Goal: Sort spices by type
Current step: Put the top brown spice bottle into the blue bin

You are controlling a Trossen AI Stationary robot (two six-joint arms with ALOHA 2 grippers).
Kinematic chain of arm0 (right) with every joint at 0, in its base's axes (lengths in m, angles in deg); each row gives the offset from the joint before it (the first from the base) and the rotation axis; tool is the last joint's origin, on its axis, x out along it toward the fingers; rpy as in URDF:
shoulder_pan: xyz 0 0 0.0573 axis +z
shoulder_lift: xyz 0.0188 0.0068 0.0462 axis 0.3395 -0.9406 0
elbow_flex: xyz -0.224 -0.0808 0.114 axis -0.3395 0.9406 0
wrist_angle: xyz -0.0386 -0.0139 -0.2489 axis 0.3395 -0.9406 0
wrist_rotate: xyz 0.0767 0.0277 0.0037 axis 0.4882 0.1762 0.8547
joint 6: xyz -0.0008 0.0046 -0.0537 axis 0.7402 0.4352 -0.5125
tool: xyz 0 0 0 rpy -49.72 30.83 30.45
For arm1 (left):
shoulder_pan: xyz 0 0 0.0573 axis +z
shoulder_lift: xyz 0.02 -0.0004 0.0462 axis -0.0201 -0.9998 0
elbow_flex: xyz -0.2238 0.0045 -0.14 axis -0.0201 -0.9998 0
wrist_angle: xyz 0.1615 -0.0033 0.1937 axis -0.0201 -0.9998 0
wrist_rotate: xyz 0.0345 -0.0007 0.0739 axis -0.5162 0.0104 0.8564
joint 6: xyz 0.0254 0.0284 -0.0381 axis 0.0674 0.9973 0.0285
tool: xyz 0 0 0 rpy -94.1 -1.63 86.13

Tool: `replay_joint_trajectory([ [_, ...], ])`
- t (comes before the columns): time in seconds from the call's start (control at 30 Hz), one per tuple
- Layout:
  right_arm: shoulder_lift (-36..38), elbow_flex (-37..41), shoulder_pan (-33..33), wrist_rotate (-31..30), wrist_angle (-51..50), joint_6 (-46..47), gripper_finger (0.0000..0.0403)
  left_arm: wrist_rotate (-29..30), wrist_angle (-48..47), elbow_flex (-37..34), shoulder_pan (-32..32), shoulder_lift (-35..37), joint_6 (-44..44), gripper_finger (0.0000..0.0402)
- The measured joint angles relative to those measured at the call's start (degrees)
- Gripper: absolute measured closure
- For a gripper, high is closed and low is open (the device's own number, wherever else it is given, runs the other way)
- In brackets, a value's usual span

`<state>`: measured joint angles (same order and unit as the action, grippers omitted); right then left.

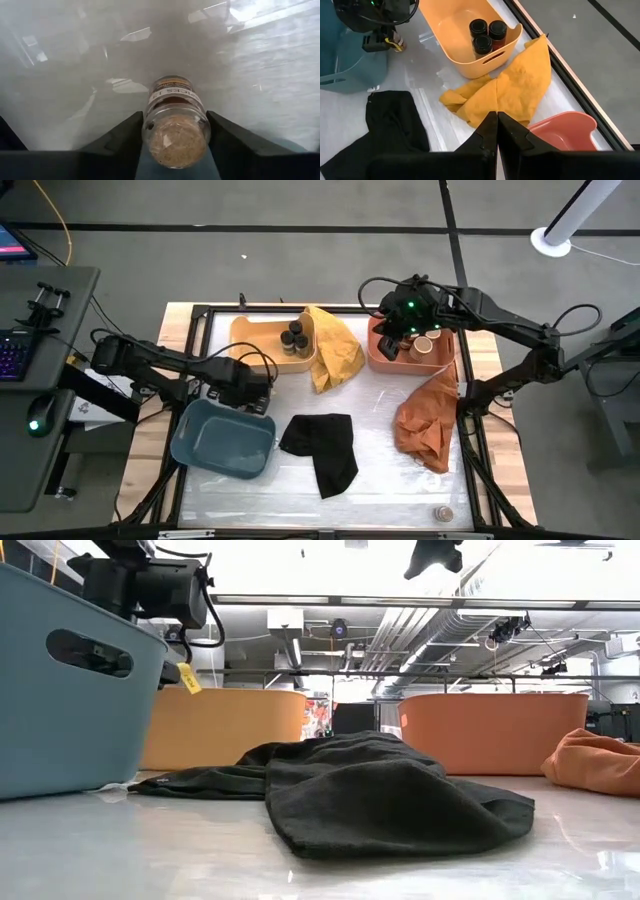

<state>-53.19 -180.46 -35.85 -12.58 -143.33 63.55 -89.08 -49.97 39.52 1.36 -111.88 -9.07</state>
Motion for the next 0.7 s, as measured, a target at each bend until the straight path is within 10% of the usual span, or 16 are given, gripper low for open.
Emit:
replay_joint_trajectory([
  [0.13, -0.02, 0.00, 0.00, 0.00, 0.03, 0.67, 0.0403, 1.19, 0.51, 0.09, 1.48, 0.15, 3.13, 0.0266],
  [0.5, -0.04, 0.00, 0.00, 0.00, 2.22, 0.82, 0.0403, 8.32, -3.65, 9.78, 8.68, 3.88, 26.54, 0.0267],
  [0.7, -0.04, 0.00, 0.00, 0.14, 2.59, 0.78, 0.0403, 0.96, -8.57, 20.48, -1.15, 9.18, 44.79, 0.0267],
])
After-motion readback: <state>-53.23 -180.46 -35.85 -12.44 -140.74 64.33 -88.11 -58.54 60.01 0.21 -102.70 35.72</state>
